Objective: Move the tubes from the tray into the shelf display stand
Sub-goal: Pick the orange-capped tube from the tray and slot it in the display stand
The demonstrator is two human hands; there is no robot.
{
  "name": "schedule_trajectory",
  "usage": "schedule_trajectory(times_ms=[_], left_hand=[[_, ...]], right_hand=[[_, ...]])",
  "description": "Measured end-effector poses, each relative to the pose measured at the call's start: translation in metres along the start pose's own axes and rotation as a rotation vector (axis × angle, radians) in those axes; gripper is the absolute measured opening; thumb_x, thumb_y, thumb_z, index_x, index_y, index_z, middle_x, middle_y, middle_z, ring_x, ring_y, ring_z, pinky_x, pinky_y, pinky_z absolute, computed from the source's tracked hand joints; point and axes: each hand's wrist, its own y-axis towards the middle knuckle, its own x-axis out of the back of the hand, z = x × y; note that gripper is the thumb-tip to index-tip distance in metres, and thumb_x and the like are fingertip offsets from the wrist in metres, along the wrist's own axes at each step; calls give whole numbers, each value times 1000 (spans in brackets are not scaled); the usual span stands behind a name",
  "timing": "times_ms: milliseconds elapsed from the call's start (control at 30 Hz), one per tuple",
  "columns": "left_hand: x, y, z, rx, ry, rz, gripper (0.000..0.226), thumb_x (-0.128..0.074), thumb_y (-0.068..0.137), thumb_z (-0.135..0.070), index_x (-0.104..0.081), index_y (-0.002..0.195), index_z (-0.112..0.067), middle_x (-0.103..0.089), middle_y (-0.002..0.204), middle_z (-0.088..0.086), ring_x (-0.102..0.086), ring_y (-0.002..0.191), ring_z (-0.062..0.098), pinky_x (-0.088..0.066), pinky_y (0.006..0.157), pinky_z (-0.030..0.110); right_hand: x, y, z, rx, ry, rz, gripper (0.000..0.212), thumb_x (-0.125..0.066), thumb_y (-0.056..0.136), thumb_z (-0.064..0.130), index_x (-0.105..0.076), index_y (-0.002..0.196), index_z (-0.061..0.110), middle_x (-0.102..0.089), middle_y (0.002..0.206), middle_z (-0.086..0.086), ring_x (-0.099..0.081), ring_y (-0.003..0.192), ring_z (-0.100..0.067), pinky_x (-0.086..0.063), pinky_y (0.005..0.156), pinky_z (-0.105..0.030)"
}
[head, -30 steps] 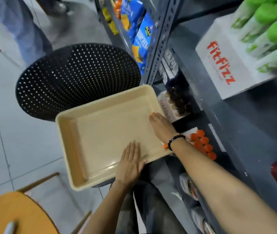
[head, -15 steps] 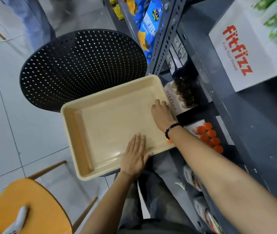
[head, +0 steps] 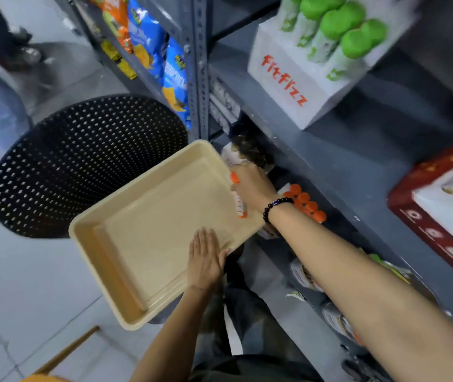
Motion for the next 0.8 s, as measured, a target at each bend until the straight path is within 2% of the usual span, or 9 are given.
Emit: schedule_trajectory(times_ms=[133, 233, 267, 333, 433, 500, 633, 733, 800], left_hand=[[23, -1, -13, -85, 4, -97, 62, -23, 96, -37, -19, 142, 6, -21, 150, 27, -17, 140, 40, -12, 117, 45], [49, 2, -44, -243, -3, -184, 68, -12, 96, -41, -31, 136, 10, -34, 143, 30, -30, 134, 44, -23, 112, 50], [56, 2, -58, -303, -12, -200, 73, -9, 94, -45, -34, 134, 11, -37, 141, 31, -33, 132, 45, -26, 111, 51], [68, 0, -87, -421, -25, -222, 77, -8, 94, -47, -36, 133, 12, -40, 139, 32, -36, 130, 46, -29, 109, 52], [76, -6, -137, -616, -45, -272, 70, -16, 96, -42, -39, 130, 15, -43, 135, 34, -40, 126, 49, -36, 102, 58], [74, -16, -176, -696, -73, -281, 67, -24, 93, -39, -38, 131, 14, -39, 137, 36, -38, 127, 50, -34, 104, 58], [60, -45, -228, -615, -238, -275, 65, -29, 91, -36, -31, 137, 9, -25, 145, 36, -23, 136, 46, -20, 113, 52], [38, -73, -250, -766, -199, -326, 62, -31, 92, -32, -29, 137, 11, -27, 146, 31, -24, 137, 44, -20, 113, 52], [20, -98, -268, -821, -203, -326, 66, -22, 94, -39, -26, 139, 9, -25, 148, 28, -21, 139, 40, -17, 115, 48]], right_hand=[[50, -39, -3, -64, 126, -168, 13, -68, 74, 7, -62, 84, 2, -64, 100, -16, -61, 91, -33, -49, 73, -34], [91, -86, -16, -117, 147, -304, 12, -70, 72, 8, -60, 78, 3, -61, 88, -11, -58, 84, -33, -32, 61, -29], [105, -104, -21, -135, 150, -338, 13, -70, 72, 8, -59, 78, 4, -60, 86, -8, -58, 85, -32, -32, 61, -28], [131, -141, -32, -183, 138, -390, 18, -69, 73, 10, -63, 88, 2, -63, 94, -7, -58, 92, -31, -43, 70, -33], [167, -203, -47, -272, 98, -440, 27, -72, 72, 15, -66, 97, 4, -67, 101, -13, -60, 96, -32, -46, 81, -39], [185, -249, -58, -338, 106, -477, 31, -75, 71, 20, -67, 98, 7, -69, 102, -12, -60, 98, -30, -47, 83, -39], [209, -343, -82, -464, 174, -564, 36, -78, 70, 22, -68, 103, 12, -68, 105, -13, -59, 100, -29, -49, 87, -40], [219, -410, -100, -522, 203, -630, 40, -79, 69, 20, -68, 107, 14, -68, 104, -6, -58, 100, -26, -48, 88, -38], [223, -451, -112, -535, 229, -684, 40, -80, 68, 19, -68, 106, 13, -66, 97, 0, -58, 93, -20, -46, 83, -32]])
